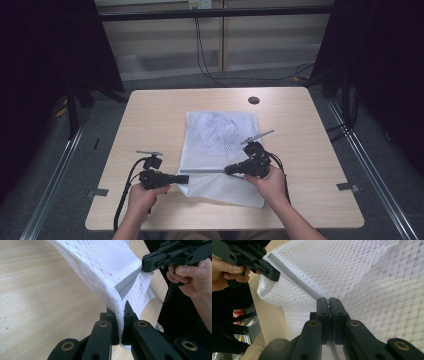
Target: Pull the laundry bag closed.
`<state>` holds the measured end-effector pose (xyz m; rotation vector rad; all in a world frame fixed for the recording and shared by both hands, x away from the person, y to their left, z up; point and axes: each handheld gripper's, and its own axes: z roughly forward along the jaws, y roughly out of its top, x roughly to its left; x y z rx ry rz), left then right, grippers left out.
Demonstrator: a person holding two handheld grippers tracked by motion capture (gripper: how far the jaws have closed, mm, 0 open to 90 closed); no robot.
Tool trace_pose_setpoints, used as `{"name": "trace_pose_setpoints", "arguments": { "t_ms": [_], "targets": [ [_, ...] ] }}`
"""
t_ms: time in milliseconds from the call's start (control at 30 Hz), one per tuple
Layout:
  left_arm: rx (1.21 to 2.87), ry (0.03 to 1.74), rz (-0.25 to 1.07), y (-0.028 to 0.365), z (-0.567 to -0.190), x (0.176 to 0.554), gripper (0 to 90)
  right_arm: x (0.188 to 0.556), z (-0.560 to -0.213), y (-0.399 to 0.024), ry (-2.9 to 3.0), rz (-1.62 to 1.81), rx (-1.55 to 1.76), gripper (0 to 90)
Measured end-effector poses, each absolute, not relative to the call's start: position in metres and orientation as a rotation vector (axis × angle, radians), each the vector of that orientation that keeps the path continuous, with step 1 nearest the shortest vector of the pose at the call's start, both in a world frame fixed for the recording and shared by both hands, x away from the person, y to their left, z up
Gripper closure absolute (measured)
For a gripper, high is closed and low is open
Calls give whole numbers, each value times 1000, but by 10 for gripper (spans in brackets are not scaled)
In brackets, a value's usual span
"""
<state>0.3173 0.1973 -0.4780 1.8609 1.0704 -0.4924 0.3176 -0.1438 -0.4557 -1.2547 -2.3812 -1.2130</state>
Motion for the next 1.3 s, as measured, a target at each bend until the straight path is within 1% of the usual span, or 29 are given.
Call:
{"name": "trace_pose_setpoints", "arguments": {
  "t_ms": [133, 400, 500, 1300],
  "targets": [
    [1855, 1070, -510, 196, -478, 317, 888, 317, -455, -147, -2378, -1218, -1259, 871],
    [1861, 1074, -491, 197, -478, 317, 888, 316, -455, -151, -2378, -1212, -1265, 871],
    [1855, 1077, -505, 196, -478, 316, 888, 316, -455, -154, -2368, -1216, -1280, 871],
    [1864, 1074, -495, 195, -479, 316, 888, 315, -453, -157, -2371, -1223, -1268, 871]
  ]
}}
